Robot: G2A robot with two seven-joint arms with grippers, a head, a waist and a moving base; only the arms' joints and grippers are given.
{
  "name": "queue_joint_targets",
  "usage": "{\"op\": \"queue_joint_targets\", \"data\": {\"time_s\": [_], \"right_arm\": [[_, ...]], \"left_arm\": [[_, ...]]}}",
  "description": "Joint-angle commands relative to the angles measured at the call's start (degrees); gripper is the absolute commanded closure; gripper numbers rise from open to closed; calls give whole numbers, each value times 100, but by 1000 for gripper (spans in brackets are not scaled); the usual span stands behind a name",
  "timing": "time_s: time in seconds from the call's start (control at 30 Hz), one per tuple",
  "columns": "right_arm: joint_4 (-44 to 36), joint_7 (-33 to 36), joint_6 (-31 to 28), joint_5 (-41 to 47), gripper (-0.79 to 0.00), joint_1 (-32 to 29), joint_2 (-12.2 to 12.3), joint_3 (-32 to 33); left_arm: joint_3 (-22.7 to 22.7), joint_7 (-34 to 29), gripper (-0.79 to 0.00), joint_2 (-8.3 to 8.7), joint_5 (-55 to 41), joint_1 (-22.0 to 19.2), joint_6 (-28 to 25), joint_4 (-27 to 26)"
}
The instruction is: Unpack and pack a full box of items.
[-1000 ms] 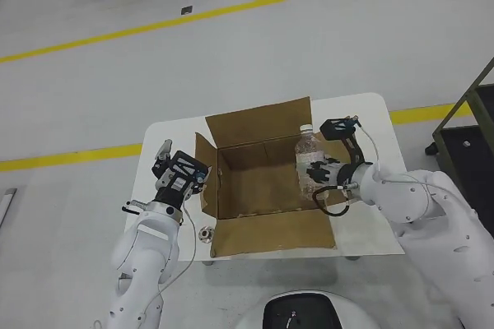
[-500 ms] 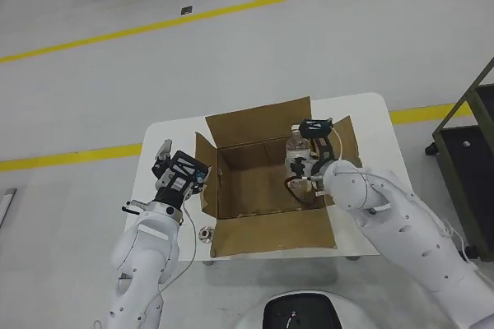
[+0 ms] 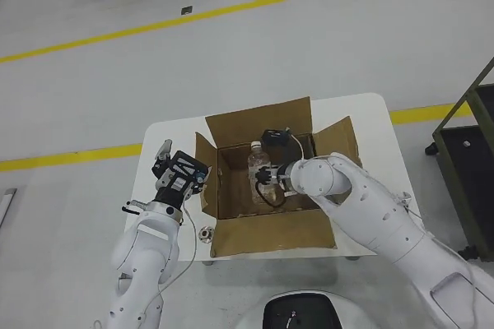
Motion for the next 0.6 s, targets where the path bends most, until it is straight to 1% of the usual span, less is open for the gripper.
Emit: {"op": "queue_joint_targets", "data": {"time_s": [0.0, 0.37, 0.47, 0.57], "right_arm": [[195, -16, -159, -20, 0, 107, -62, -125], [195, -16, -159, -20, 0, 107, -62, -125], [192, -56, -343, -18, 0, -6, -55, -98], [305, -72, -400, 17, 0, 40, -111, -175]], "left_arm": [[0, 0, -785, 0, 0, 0, 0, 0], [0, 0, -785, 0, 0, 0, 0, 0], [0, 0, -785, 0, 0, 0, 0, 0], [0, 0, -785, 0, 0, 0, 0, 0]]}}
